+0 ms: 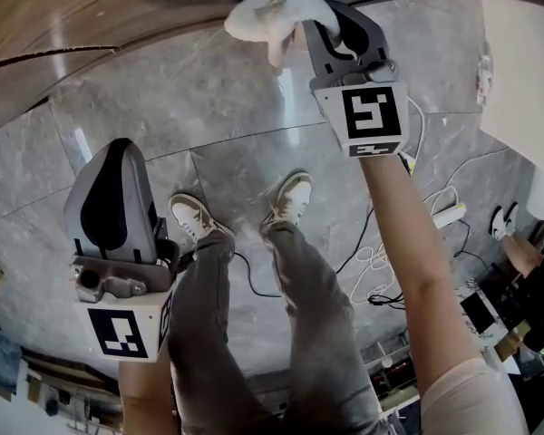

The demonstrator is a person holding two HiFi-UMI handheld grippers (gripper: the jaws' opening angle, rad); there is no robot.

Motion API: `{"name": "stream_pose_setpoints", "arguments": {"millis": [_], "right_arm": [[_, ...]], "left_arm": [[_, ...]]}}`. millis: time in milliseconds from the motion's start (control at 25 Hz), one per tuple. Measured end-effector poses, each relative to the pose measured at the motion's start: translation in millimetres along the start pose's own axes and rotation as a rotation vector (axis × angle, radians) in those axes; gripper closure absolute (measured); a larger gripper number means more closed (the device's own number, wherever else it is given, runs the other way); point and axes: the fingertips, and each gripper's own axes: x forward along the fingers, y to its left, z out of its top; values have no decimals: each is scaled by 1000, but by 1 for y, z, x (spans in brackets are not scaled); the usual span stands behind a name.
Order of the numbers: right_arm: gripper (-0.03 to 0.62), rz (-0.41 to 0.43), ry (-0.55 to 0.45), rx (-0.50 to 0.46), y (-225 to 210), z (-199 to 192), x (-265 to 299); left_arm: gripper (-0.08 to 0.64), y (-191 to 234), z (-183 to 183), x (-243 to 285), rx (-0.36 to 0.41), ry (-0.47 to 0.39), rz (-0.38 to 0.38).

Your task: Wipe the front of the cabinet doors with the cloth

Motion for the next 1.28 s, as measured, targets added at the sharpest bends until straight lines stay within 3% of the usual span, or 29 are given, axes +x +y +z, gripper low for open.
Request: {"name": "stream_pose_setpoints", "arguments": {"millis": [440,760,1000,1280], "right_arm": [[525,-69,55,47,-58,-26,-22],[525,-87,123,99,-74,-22,-61],[525,-90,158,194,-64,21,-119],[525,-136,181,326,-67,116,-220]], "left_arm": [[541,-32,19,18,8,25,-36],[541,-58,64,14,15,27,-57],[541,-66,125,-15,5,39,-64],[541,-69,252,-65,14,17,-53]]}}
